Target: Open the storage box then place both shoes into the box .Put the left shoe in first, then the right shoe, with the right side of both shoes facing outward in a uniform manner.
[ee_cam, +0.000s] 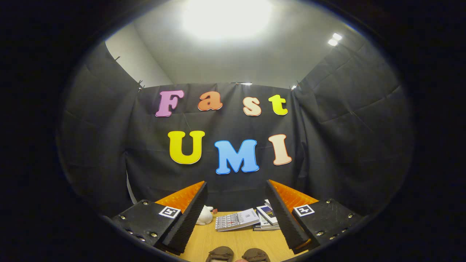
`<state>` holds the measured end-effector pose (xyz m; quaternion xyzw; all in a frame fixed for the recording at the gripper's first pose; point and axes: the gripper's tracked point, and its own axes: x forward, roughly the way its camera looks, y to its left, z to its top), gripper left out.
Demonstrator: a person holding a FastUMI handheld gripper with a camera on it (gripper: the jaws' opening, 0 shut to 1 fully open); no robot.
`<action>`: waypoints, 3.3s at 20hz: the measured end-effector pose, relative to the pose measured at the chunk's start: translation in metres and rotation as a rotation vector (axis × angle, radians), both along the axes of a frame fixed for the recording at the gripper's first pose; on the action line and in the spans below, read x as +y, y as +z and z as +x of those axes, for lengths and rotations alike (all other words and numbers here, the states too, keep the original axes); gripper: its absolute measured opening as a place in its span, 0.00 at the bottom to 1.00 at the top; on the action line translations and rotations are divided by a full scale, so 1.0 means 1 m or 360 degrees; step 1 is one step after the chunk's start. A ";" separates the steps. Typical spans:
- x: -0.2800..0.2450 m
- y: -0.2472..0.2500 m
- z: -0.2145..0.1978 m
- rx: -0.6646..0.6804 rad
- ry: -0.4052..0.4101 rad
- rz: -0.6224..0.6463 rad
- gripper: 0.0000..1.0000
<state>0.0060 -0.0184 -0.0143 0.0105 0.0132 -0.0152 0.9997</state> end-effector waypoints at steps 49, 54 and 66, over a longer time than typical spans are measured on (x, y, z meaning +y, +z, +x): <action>0.193 -0.259 -0.061 0.1166 0.0533 0.1600 0.98; 0.219 -0.279 -0.065 0.1286 0.0576 0.1746 0.98; 0.245 -0.290 -0.083 0.1559 0.0667 0.1974 0.56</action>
